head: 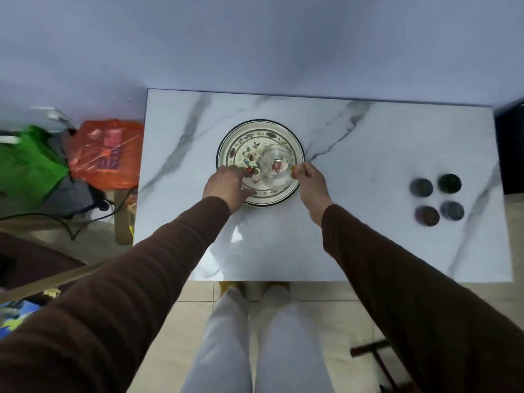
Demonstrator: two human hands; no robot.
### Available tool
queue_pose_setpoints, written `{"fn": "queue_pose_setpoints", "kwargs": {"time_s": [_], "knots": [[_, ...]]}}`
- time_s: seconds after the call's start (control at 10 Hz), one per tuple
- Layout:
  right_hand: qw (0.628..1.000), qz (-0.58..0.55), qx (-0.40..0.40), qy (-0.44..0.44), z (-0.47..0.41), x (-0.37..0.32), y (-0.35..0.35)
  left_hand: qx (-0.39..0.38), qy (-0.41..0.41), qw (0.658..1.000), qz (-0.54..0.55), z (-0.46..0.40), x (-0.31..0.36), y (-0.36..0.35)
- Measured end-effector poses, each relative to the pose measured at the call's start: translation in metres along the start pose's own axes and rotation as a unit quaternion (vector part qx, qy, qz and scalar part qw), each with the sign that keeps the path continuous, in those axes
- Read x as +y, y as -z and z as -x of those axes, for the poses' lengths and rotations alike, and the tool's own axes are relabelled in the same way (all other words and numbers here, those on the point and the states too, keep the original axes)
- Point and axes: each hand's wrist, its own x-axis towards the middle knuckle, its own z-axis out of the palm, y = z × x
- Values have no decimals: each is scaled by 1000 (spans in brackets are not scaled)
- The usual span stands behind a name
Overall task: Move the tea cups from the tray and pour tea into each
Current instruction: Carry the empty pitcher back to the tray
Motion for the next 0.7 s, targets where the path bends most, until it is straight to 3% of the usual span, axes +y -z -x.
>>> {"fn": "queue_pose_setpoints", "kwargs": {"time_s": [0.3,0.7], "knots": [[999,3,-31,-25,-61,21,-41,-27,-1,999,-31,-45,-35,-18],[998,58,-37,6,-75,32,-41,-28,3,999,-24,-54,-31,-24]]}}
